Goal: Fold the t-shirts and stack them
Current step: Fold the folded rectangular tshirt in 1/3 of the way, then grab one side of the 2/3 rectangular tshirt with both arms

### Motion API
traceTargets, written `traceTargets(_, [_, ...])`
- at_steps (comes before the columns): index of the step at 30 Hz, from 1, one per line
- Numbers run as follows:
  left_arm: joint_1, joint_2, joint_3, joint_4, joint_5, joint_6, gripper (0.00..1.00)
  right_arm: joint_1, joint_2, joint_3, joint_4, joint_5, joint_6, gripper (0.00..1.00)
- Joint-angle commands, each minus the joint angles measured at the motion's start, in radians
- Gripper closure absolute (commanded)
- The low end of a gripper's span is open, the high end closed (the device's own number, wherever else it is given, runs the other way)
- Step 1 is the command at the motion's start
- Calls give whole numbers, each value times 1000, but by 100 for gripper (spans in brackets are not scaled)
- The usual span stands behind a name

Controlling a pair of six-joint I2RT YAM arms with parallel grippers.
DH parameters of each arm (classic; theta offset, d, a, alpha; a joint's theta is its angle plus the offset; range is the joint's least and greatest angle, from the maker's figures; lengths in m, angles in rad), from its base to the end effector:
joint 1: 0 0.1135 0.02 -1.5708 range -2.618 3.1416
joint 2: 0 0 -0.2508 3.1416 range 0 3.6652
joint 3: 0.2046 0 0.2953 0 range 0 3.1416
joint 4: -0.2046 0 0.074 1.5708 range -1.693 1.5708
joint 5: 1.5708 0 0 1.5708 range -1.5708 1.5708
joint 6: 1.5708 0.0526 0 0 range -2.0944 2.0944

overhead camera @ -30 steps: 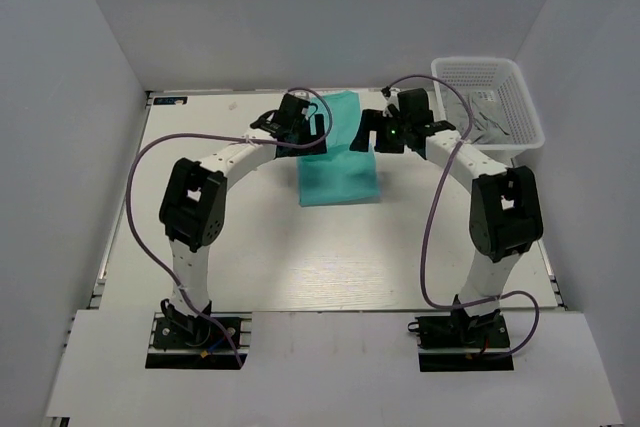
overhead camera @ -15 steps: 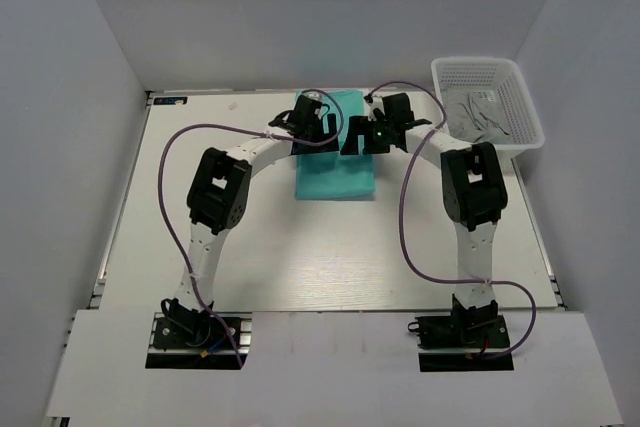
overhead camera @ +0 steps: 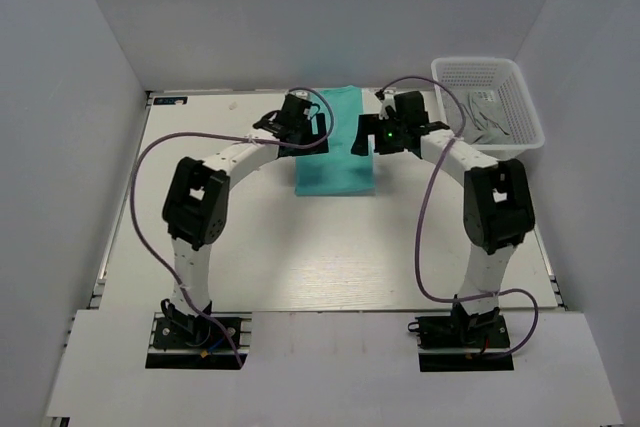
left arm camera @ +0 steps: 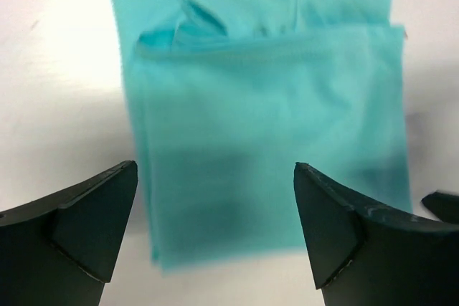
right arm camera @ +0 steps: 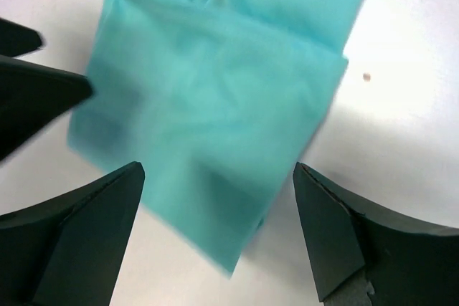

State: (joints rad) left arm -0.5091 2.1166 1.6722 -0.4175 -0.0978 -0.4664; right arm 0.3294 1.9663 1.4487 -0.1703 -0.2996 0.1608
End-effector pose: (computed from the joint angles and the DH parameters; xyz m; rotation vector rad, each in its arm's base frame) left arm 0.4559 -0.2486 0.1618 0.0080 2.4531 -0.3194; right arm 0.4620 0.1743 0.1751 -0.3549 2.2642 0.5968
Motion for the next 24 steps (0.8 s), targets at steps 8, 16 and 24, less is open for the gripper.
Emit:
traceTargets(8, [-25, -314, -386, 2, 56, -64, 0, 3, -184, -261, -110, 48, 154, 9])
traceTargets(16, [-25, -195, -352, 2, 47, -97, 0, -1, -87, -232, -95, 34, 194, 9])
traceTargets(24, [-25, -156, -390, 11, 47, -106, 40, -4, -27, -247, -106, 8, 197, 46])
